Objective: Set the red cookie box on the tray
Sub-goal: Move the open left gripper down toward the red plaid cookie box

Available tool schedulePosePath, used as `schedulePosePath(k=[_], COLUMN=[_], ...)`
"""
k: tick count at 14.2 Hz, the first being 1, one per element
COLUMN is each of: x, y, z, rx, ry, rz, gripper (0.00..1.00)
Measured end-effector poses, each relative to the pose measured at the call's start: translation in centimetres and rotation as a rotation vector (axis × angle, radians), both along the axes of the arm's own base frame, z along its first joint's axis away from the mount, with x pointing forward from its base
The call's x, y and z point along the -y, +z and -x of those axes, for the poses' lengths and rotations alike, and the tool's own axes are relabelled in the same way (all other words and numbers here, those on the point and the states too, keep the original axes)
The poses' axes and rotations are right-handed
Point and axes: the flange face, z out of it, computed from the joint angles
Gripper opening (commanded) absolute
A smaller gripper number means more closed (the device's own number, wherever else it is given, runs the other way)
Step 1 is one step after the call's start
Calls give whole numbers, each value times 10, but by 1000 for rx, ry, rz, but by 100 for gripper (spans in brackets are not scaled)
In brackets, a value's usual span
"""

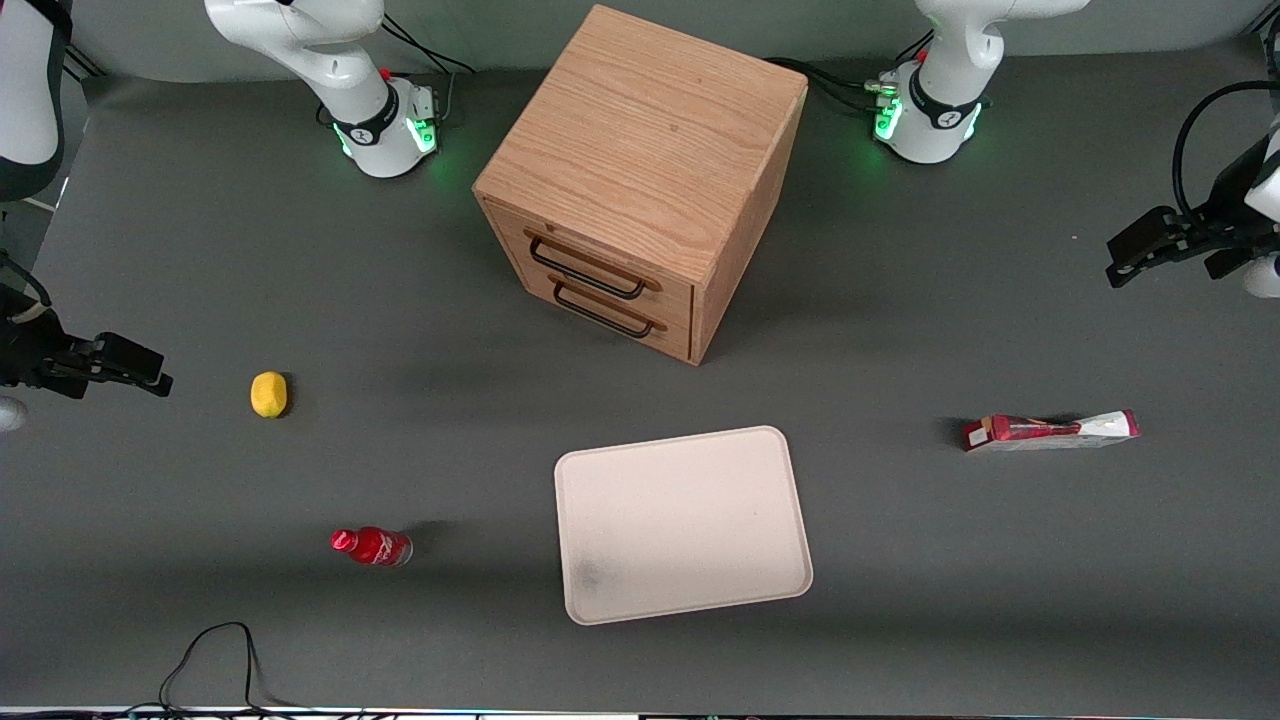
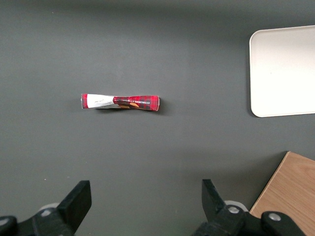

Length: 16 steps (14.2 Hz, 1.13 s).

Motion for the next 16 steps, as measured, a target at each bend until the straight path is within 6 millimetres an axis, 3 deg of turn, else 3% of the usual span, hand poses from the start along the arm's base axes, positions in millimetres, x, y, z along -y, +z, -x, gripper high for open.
schedulePosePath(k=[16], x=[-9], y=[-3], z=[-2], rx=[-6], ry=[16], rz=[1], gripper=[100])
